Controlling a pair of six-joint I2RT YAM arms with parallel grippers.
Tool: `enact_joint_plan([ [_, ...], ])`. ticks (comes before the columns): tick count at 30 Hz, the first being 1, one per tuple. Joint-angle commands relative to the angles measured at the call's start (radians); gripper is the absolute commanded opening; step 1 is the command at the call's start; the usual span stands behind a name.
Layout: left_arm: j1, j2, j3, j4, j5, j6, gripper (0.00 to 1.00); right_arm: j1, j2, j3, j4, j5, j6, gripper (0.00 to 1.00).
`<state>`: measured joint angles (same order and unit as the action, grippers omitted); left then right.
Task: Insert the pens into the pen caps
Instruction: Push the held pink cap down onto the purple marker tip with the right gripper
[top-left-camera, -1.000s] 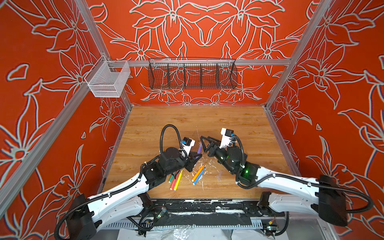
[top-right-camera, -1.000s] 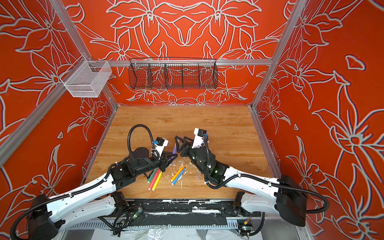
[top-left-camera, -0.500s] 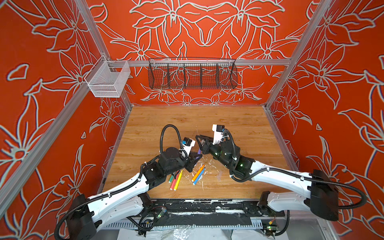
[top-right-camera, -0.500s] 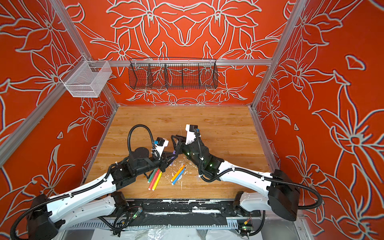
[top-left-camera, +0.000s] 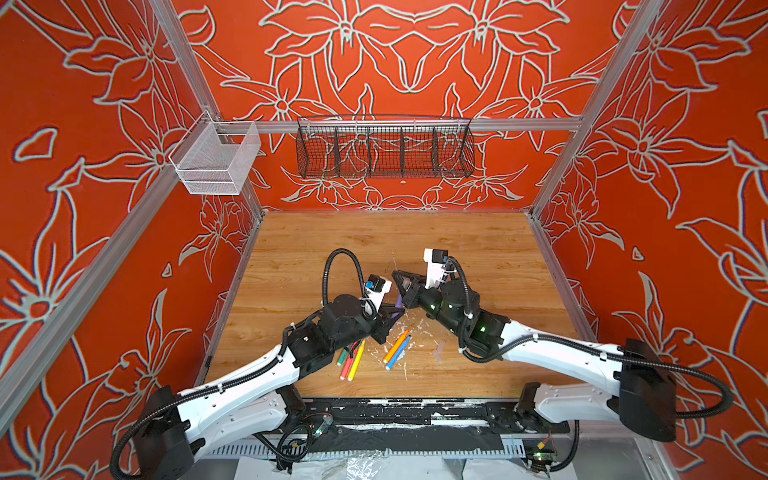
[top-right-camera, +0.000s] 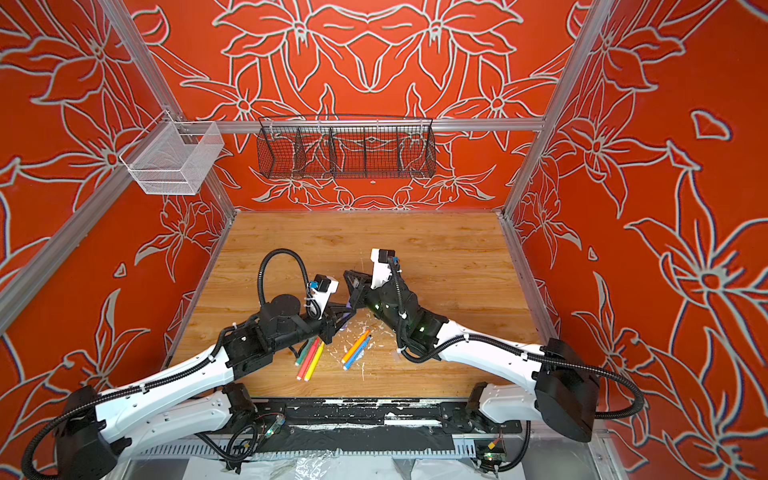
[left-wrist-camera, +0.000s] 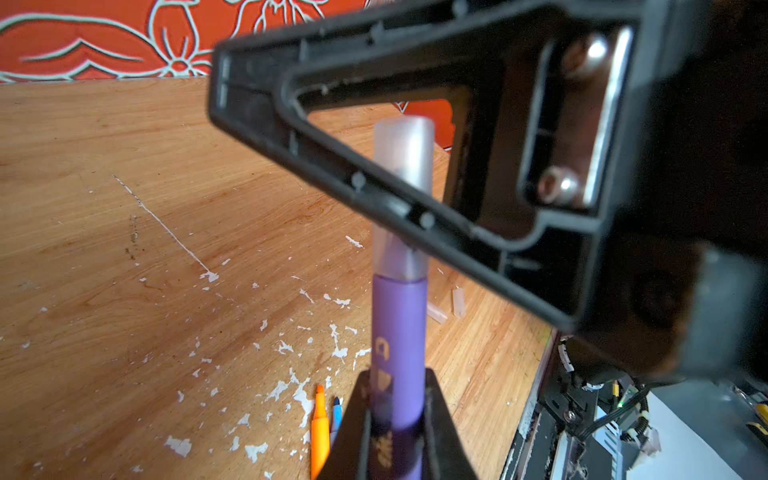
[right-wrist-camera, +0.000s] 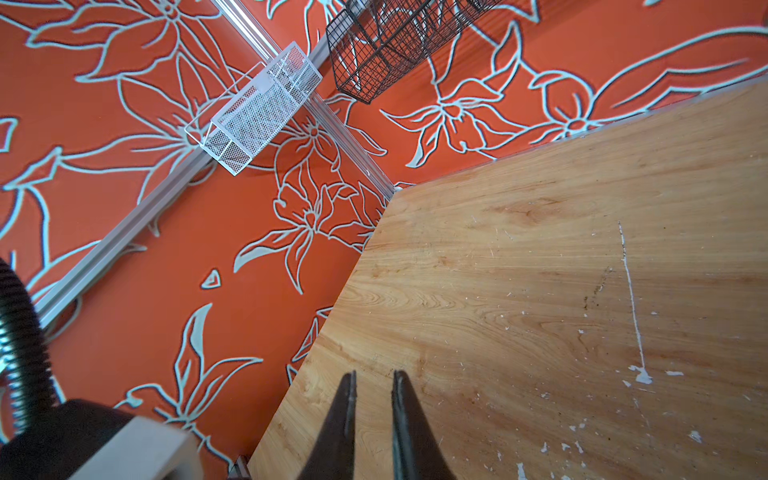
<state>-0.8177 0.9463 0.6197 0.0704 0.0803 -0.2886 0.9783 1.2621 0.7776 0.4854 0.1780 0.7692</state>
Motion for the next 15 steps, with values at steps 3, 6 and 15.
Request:
enact_joint_plan([
  [3, 0.037, 0.074, 0.134, 0.054, -0.133, 0.006, 0.00, 0.019, -0.018, -0.051, 0.002, -0.085, 0.045, 0.00],
  [6, 0.092, 0.112, 0.188, 0.076, -0.134, -0.005, 0.00, 0.033, -0.037, -0.075, 0.003, -0.086, 0.048, 0.00],
  [15, 0.139, 0.158, 0.325, 0.138, -0.119, 0.011, 0.00, 0.070, -0.049, -0.099, 0.006, -0.076, 0.062, 0.00],
])
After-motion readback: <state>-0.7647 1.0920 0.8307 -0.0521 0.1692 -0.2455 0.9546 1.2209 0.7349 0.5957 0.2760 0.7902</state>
